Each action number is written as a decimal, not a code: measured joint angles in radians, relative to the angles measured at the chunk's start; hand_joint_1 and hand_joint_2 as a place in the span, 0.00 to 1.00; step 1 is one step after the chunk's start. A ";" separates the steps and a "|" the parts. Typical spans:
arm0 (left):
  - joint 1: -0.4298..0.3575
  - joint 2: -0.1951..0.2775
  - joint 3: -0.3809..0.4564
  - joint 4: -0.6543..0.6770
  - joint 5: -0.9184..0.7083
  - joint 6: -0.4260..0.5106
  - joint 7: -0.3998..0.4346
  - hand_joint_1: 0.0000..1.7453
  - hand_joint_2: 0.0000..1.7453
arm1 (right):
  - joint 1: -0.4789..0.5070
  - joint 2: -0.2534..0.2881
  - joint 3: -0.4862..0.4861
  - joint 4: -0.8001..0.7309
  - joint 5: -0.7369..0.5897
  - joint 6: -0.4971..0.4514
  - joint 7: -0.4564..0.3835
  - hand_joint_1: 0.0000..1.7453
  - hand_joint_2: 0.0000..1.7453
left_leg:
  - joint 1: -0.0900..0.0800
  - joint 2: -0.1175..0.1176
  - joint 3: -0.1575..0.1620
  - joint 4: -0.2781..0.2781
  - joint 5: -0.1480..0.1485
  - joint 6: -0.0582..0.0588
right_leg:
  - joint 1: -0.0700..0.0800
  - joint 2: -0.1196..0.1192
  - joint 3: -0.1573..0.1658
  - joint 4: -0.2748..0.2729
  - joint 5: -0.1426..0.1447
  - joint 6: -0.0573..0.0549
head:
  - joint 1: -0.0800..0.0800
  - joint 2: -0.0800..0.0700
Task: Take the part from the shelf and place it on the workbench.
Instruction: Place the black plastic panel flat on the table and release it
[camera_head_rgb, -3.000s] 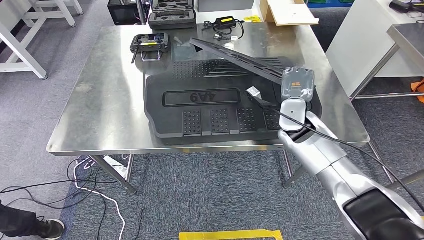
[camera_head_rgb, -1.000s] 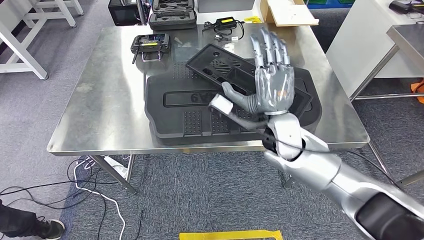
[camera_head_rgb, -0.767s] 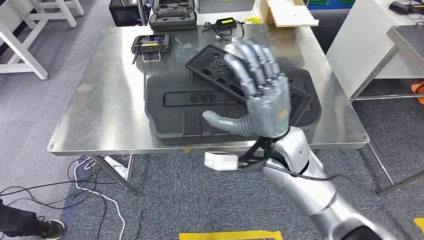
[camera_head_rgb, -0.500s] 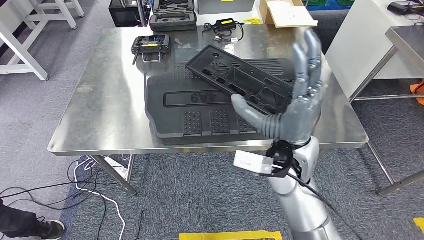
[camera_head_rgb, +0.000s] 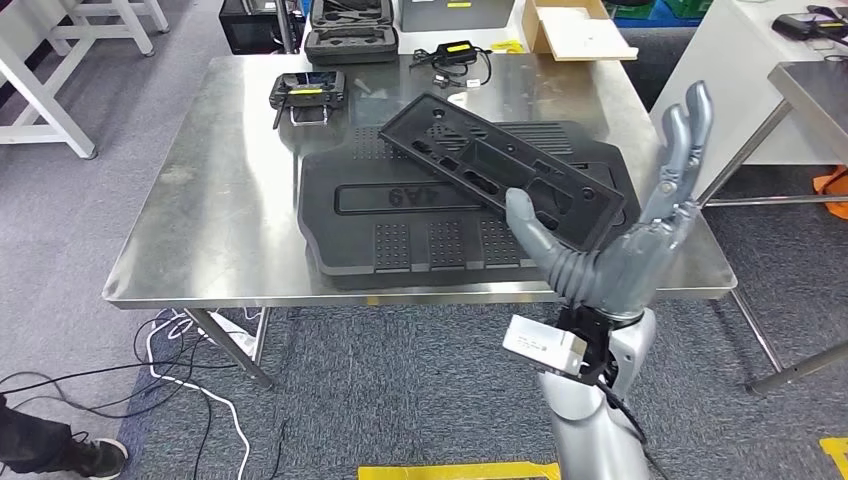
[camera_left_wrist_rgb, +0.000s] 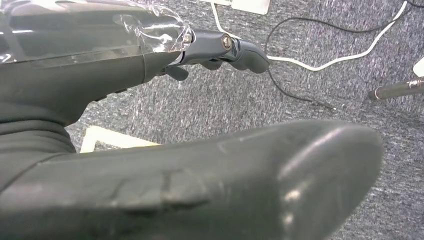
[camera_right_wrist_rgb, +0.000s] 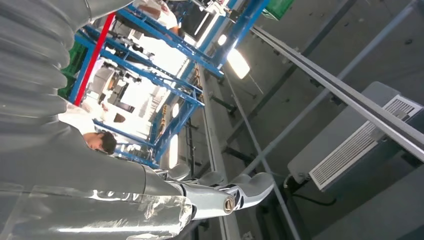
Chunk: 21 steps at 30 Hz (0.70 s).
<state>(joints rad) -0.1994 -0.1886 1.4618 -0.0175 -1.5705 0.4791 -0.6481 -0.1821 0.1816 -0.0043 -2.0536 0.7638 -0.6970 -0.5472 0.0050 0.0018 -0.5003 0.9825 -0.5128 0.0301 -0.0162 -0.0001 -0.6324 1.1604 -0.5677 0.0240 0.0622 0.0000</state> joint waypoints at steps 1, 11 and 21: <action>0.001 0.000 0.000 0.000 0.000 0.000 0.000 0.00 0.00 | 0.004 0.000 -0.001 -0.002 0.003 0.000 0.007 0.00 1.00 | 0.001 0.001 -0.001 0.000 0.000 0.001 | -0.002 0.000 -0.030 0.061 -0.026 0.005 | 0.001 0.000; 0.003 -0.002 0.000 0.000 0.000 0.000 -0.001 0.00 0.00 | 0.036 -0.008 -0.004 -0.021 0.059 0.000 0.121 0.00 1.00 | 0.015 -0.002 -0.016 0.039 -0.025 -0.052 | -0.012 0.010 0.025 -0.101 0.078 -0.004 | 0.000 0.000; 0.007 -0.002 0.001 0.000 0.001 0.002 -0.002 0.00 0.00 | 0.047 -0.026 -0.004 -0.029 0.074 0.000 0.166 0.00 1.00 | 0.005 -0.001 -0.080 0.193 -0.071 -0.042 | 0.001 -0.001 0.022 -0.104 0.084 -0.037 | -0.017 0.000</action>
<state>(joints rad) -0.1920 -0.1904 1.4624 -0.0173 -1.5694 0.4809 -0.6502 -0.1350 0.1553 -0.0088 -2.0823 0.8380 -0.6970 -0.3813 0.0102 0.0007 -0.5802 1.1760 -0.5841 -0.0121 -0.0156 -0.0007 -0.6100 1.0562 -0.4836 -0.0128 0.0449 0.0000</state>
